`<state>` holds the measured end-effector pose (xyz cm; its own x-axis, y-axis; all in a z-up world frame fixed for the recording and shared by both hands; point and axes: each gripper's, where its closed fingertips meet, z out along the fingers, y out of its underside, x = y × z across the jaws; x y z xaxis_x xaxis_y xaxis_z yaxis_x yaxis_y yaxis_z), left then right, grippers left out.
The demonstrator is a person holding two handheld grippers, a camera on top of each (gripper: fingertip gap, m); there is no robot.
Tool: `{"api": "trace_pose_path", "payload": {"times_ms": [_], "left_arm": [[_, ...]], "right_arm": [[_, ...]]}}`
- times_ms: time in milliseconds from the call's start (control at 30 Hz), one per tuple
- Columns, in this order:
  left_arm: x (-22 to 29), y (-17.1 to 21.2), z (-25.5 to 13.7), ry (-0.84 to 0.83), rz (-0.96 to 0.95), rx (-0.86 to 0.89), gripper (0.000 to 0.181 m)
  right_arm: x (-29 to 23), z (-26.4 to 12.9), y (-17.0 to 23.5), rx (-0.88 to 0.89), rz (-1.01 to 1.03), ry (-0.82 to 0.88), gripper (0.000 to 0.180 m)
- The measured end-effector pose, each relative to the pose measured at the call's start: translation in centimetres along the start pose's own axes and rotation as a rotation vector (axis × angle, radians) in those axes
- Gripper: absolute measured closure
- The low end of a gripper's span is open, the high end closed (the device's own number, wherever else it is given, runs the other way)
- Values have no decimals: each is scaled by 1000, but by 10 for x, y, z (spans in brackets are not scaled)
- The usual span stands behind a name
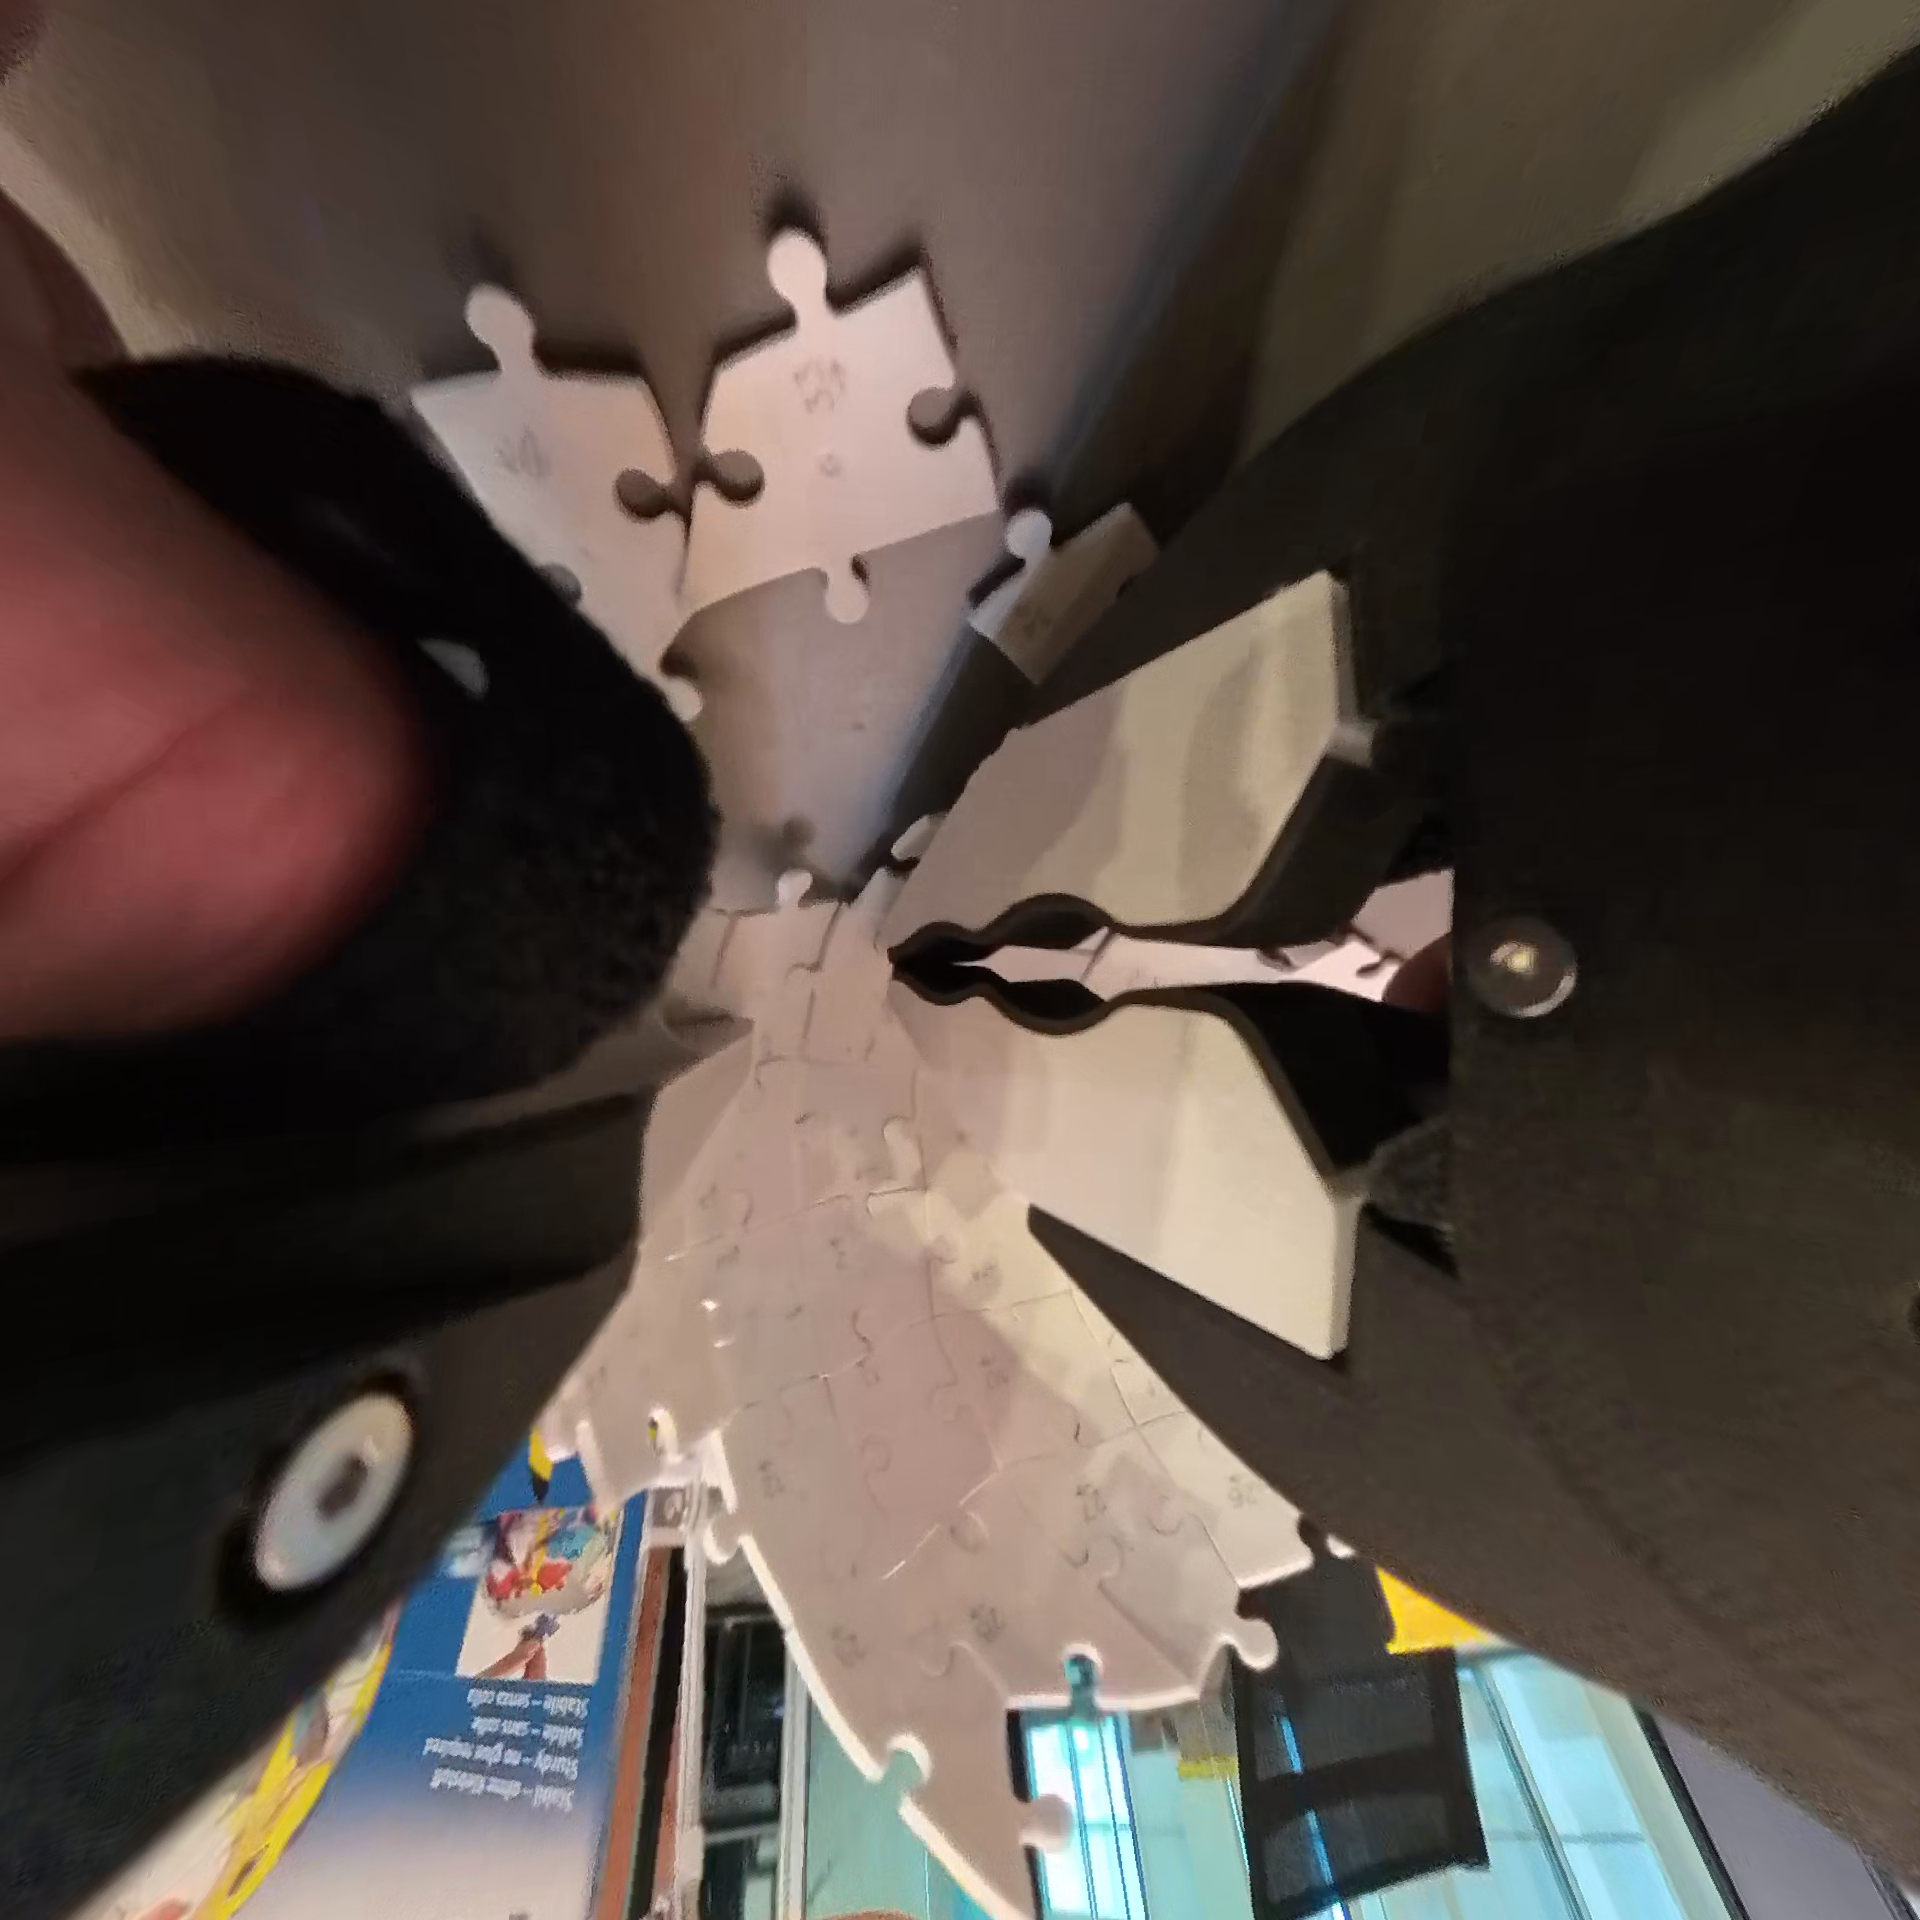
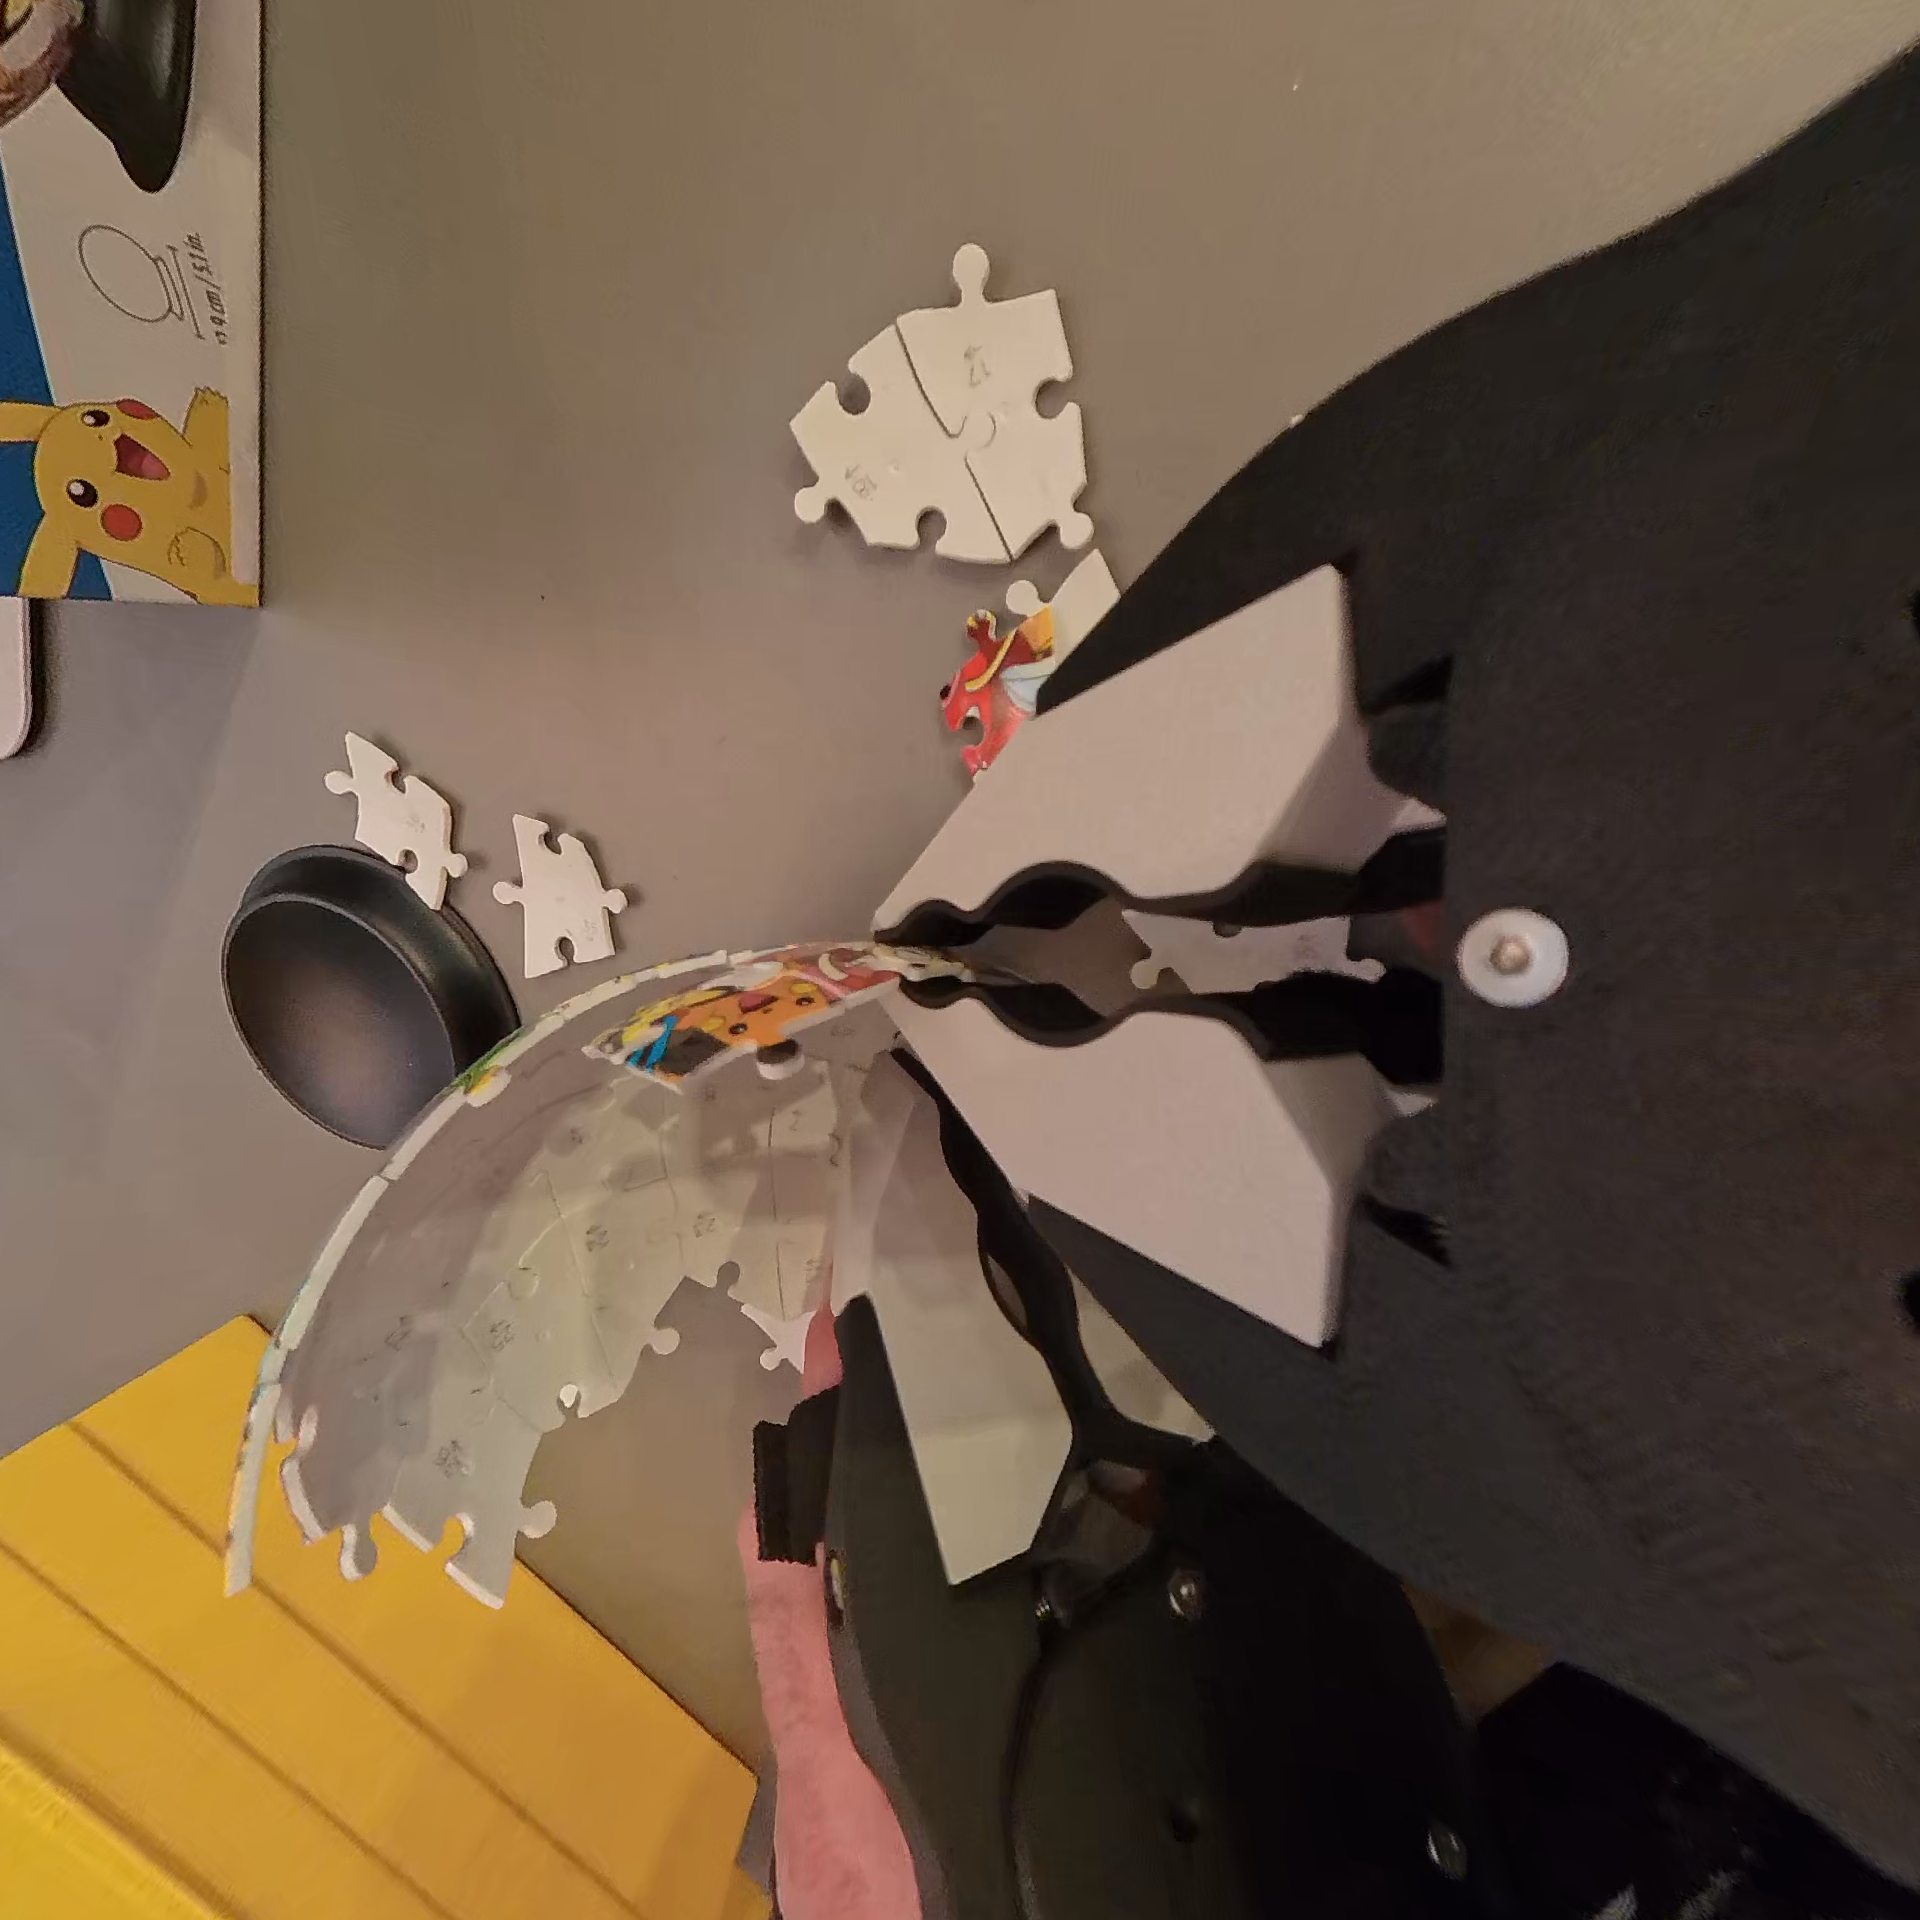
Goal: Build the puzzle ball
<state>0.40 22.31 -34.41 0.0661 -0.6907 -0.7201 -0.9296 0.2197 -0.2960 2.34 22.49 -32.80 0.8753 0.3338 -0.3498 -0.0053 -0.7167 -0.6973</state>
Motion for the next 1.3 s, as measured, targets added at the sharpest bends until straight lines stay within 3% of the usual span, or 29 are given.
{"api": "trace_pose_path", "payload": {"times_ms": [267, 600, 733, 1300], "left_arm": [[-4, 2, 6, -51, 56, -40, 181], [2, -11, -16, -12, 34, 105, 180], [12, 1, -13, 53, 46, 61, 180], [6, 4, -5, -22, 112, -25, 180]], "right_arm": [[1, 1, 2, -11, 17, -7, 180], [-3, 2, 2, -8, 6, -22, 180], [-5, 2, 1, -9, 2, -26, 180], [-6, 0, 2, -15, 7, -24, 180]]}}
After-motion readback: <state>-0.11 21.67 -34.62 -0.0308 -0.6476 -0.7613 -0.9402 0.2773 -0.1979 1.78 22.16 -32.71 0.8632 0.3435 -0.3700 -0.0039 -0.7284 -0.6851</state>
